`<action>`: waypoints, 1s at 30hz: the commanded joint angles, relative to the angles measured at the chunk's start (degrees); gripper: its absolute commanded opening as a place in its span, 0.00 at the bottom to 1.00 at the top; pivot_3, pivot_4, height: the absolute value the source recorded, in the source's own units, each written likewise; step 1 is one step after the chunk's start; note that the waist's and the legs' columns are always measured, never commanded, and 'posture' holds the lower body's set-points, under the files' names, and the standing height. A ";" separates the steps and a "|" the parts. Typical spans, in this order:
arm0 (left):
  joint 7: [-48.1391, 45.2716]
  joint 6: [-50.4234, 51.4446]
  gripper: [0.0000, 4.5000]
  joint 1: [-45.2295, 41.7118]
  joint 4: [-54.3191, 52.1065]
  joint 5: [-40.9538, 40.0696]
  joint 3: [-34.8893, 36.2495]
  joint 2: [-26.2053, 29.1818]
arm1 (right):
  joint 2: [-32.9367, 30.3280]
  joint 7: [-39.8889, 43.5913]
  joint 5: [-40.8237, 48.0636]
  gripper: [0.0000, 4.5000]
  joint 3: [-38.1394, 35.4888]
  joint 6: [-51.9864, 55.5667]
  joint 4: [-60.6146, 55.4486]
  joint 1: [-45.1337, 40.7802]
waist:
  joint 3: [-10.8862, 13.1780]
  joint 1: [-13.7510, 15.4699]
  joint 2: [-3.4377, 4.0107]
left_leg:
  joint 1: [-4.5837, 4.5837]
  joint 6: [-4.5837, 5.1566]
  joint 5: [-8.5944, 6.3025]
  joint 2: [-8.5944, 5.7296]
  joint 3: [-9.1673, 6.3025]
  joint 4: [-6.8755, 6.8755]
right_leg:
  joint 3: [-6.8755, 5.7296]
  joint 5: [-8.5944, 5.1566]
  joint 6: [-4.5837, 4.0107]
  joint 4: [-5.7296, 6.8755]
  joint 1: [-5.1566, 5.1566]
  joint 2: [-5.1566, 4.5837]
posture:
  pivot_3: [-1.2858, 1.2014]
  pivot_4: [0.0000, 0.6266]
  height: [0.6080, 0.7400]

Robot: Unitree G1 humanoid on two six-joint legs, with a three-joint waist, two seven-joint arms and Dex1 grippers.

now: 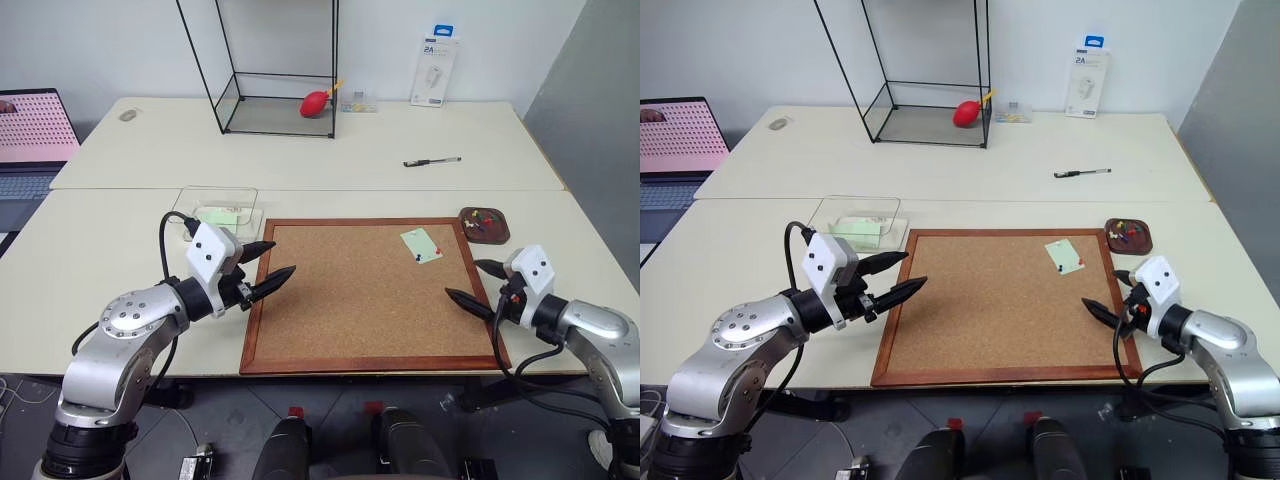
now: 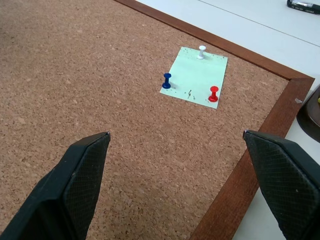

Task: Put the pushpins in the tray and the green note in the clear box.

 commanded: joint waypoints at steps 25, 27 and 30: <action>-4.59 2.55 0.68 -7.07 2.71 -4.29 -0.77 -0.37 | 1.59 -1.73 1.01 1.00 -1.03 0.87 -4.45 -0.54 | 0.00 0.00 0.00 | 0.00 0.00 0.00 -0.01 -0.01 0.01 | -0.01 0.05 0.09 0.00 0.00 0.00 | 0.52 0.24 1.00; -5.45 2.15 0.64 -8.22 3.20 -4.31 -1.95 -1.23 | 1.70 -2.02 1.16 1.00 -1.17 1.40 -5.20 -0.45 | 0.00 0.04 0.00 | 0.00 0.00 0.00 -0.01 -0.01 0.01 | -0.01 0.05 0.09 0.00 0.01 0.00 | 0.52 0.24 1.00; -6.64 1.35 0.53 -10.21 4.68 -3.78 -3.79 -2.24 | 1.96 -2.65 1.50 1.00 -1.25 2.18 -6.36 -0.30 | 0.00 0.03 0.00 | -0.01 0.00 0.00 -0.02 -0.01 0.01 | 0.00 0.09 0.16 0.00 0.01 0.00 | 0.52 0.24 1.00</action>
